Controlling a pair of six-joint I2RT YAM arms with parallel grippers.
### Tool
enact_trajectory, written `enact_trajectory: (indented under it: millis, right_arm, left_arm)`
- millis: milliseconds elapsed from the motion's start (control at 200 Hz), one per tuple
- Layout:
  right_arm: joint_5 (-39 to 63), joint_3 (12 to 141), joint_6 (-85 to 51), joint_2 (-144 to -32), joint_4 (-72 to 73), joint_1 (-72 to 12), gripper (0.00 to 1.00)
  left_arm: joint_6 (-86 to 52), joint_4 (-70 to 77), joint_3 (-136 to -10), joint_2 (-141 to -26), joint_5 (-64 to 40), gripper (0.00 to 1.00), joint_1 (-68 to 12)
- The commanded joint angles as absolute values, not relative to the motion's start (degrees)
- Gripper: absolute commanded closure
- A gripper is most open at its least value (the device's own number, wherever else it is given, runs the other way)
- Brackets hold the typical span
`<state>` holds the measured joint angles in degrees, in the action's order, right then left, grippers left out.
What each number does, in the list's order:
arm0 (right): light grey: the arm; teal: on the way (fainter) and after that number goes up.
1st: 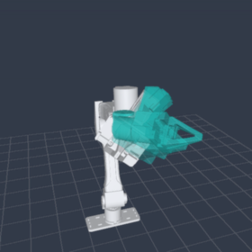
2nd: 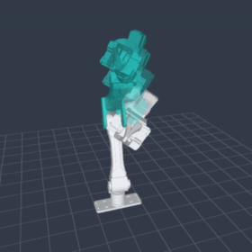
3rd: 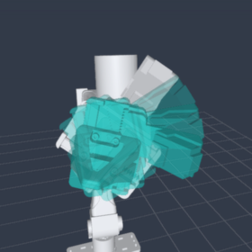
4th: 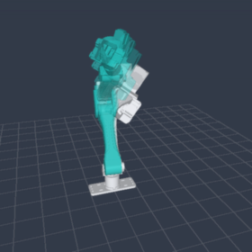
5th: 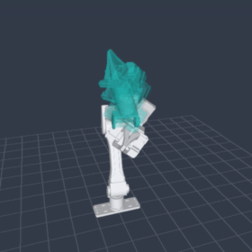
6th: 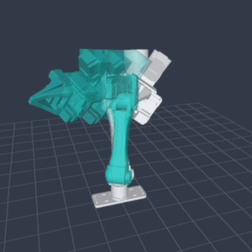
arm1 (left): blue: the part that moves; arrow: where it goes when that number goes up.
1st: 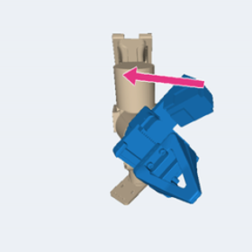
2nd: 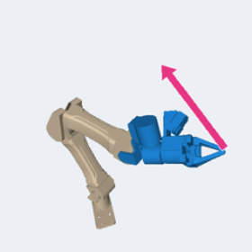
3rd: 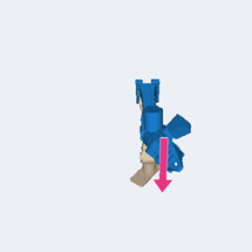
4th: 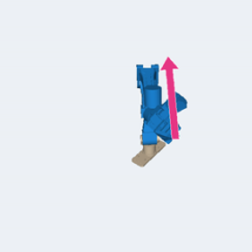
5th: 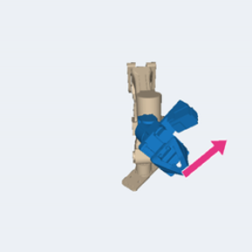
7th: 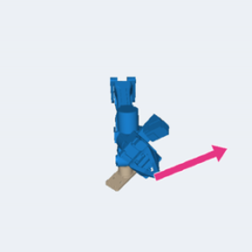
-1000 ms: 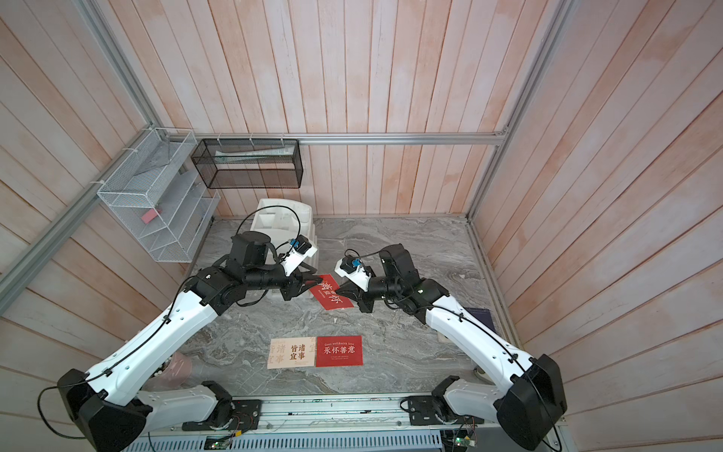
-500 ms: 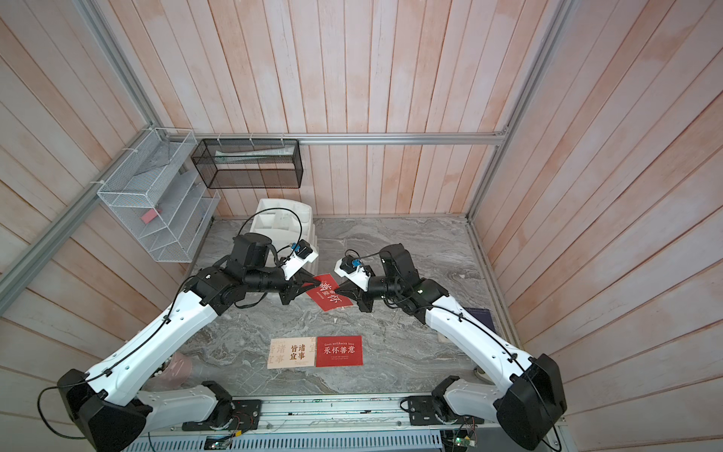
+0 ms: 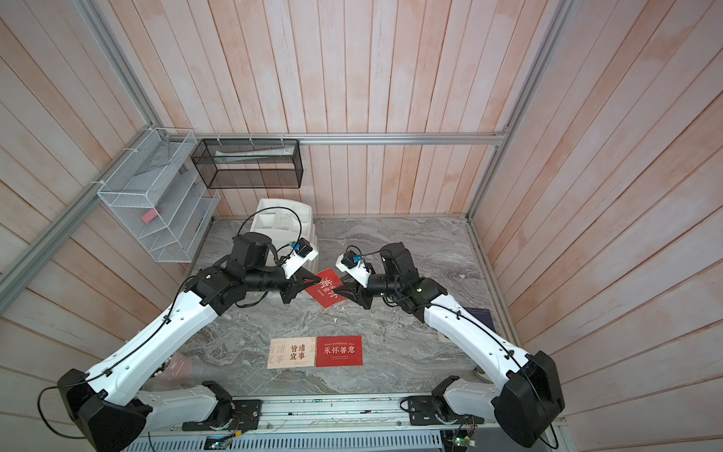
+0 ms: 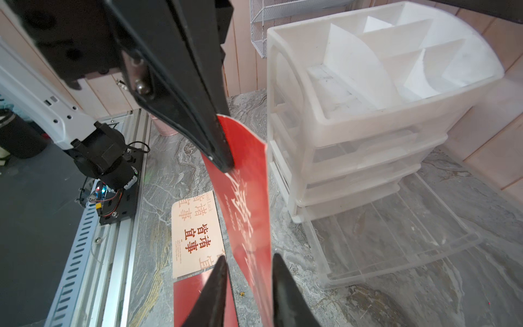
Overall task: Take the postcards out of the drawer
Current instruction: Place the postcard at the center of the board.
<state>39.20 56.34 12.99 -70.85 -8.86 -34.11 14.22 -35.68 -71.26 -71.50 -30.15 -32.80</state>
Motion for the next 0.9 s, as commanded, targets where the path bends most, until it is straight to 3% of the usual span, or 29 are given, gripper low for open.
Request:
enact_trajectory:
  millis: [0,160,340,630,895]
  right_arm:
    - [37.18,54.5,5.12,-69.21,-2.76,-30.38,0.62]
    - [34.87,52.86,-6.01,-68.24,4.11,-23.42,0.54]
    - [34.66,51.67,-13.61,-68.65,8.13,-18.76,0.53]
    - [37.88,45.85,-25.1,-69.42,20.25,-16.55,0.45]
    - [42.87,40.75,-35.24,-73.17,36.51,-16.51,0.36]
  left_arm:
    - [11.33,-31.41,-71.89,-71.37,-26.35,1.0,-32.96]
    - [5.23,-27.49,-73.9,-72.74,-23.61,1.0,-32.96]
    - [-1.81,-22.79,-76.31,-74.54,-21.2,1.0,-32.96]
    - [-13.31,-15.95,-77.79,-77.77,-16.55,1.0,-32.96]
    - [-19.96,-5.04,-72.12,-77.78,-22.29,1.0,-32.96]
